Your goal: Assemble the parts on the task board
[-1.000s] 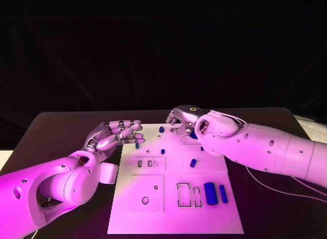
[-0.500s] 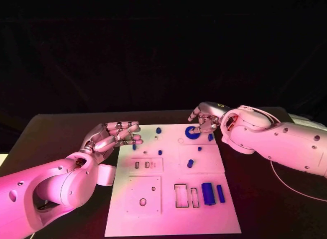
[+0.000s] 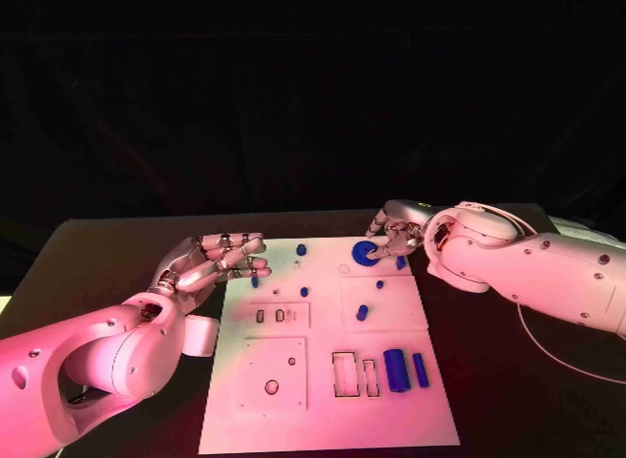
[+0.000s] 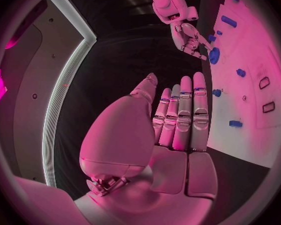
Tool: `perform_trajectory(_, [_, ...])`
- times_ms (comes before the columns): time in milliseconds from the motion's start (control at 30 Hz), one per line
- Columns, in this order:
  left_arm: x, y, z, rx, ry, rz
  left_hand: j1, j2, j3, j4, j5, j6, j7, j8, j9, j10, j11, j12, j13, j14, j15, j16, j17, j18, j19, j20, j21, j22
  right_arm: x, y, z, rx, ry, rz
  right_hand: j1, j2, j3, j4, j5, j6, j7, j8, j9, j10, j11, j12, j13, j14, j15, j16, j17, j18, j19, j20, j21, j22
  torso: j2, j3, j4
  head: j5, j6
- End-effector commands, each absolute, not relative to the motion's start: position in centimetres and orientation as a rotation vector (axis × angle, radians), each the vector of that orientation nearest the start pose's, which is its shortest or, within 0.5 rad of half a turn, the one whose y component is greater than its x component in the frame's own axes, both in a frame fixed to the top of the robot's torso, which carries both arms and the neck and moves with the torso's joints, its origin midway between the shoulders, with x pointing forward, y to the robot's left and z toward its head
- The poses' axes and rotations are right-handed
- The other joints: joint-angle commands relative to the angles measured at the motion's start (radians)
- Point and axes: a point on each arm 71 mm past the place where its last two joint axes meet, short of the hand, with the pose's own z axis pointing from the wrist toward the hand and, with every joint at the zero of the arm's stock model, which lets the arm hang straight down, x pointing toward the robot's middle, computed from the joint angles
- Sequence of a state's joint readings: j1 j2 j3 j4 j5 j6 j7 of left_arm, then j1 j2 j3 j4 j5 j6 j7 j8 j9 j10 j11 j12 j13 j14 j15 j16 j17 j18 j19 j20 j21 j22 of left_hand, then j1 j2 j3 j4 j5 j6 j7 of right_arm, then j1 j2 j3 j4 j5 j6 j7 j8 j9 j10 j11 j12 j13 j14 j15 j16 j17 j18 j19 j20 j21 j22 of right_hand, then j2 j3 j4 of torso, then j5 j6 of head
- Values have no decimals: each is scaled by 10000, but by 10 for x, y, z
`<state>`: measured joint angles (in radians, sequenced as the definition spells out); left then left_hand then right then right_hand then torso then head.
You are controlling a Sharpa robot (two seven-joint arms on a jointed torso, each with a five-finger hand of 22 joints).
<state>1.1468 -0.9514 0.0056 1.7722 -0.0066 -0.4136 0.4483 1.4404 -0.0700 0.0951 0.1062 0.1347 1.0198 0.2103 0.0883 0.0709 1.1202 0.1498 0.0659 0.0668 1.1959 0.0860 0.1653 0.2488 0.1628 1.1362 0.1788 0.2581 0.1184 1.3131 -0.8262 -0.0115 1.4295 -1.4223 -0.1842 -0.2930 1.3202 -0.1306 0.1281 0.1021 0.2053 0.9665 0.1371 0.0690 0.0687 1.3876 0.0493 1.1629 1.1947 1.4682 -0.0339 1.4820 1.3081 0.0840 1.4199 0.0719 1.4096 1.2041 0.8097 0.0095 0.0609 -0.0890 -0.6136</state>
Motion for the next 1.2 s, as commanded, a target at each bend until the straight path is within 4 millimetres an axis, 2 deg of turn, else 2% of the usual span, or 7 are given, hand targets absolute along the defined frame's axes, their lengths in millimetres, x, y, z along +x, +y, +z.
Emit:
perform_trajectory(33, [439,193,-160,-10962,13739,-16535,20,103,-55,-54,-52,-67,20,-44,-5,-111,10,-40,18,-29,38,-79,31,137,28,68,-85,-15,528,-230,-138,-243,17489,3910,134,8,19,68,41,-25,31,15,5,73,-2,115,121,680,66,68,546,-127,14,40,51,21,7,-8,14,-20,-15])
perform_trajectory(300, [439,193,-160,-10967,13747,-16528,21,103,-56,-55,-52,-67,20,-45,-5,-112,11,-40,18,-29,38,-80,32,137,28,69,-86,-16,531,-227,-142,-335,17674,3794,195,52,21,84,70,34,26,43,15,144,-2,333,363,686,68,94,598,-130,18,46,68,48,6,-18,17,-13,-54])
perform_trajectory(600, [439,194,-160,-10975,13750,-16512,21,103,-56,-55,-52,-67,20,-45,-5,-112,11,-40,18,-29,38,-80,32,137,28,69,-86,-16,532,-225,-146,-412,17896,3670,223,124,22,118,88,150,10,93,29,236,-13,593,648,691,63,118,645,-133,19,46,86,74,7,-10,11,-18,-61])
perform_trajectory(800, [439,193,-160,-10975,13750,-16511,21,103,-56,-55,-52,-67,20,-45,-5,-112,11,-40,18,-29,38,-80,32,137,28,69,-86,-16,532,-223,-147,-583,17887,3550,361,310,142,66,75,432,-37,211,60,434,-59,1051,1117,695,30,143,691,-140,33,20,118,130,11,-9,19,-29,-78])
perform_trajectory(900, [439,194,-161,-10977,13747,-16504,21,103,-56,-55,-52,-67,20,-45,-5,-112,11,-40,18,-29,38,-80,32,137,28,69,-86,-16,532,-222,-148,-744,17777,3433,478,461,307,2,-89,721,-98,343,99,548,-110,1294,1364,698,-10,156,719,-147,49,-7,143,179,12,-5,23,-20,-92])
perform_trajectory(1000, [439,194,-161,-10979,13746,-16499,21,103,-56,-55,-52,-67,20,-45,-5,-112,11,-40,18,-29,38,-80,32,137,28,69,-86,-16,531,-219,-146,-1034,17407,3320,821,691,679,-217,-337,1208,-254,557,186,638,-241,1479,1562,709,-111,188,796,-157,75,-78,178,251,9,-2,21,-22,-107])
perform_trajectory(1200, [439,193,-161,-10978,13747,-16502,35,121,-63,-77,-55,-70,21,-51,-2,-124,12,-36,20,-32,39,-96,49,139,29,71,-98,-20,527,-210,-139,-1568,16157,3528,1095,840,1181,-538,-467,1657,-412,679,260,764,-382,1693,1793,736,-237,252,962,-192,146,-207,257,425,11,-3,17,-10,-107])
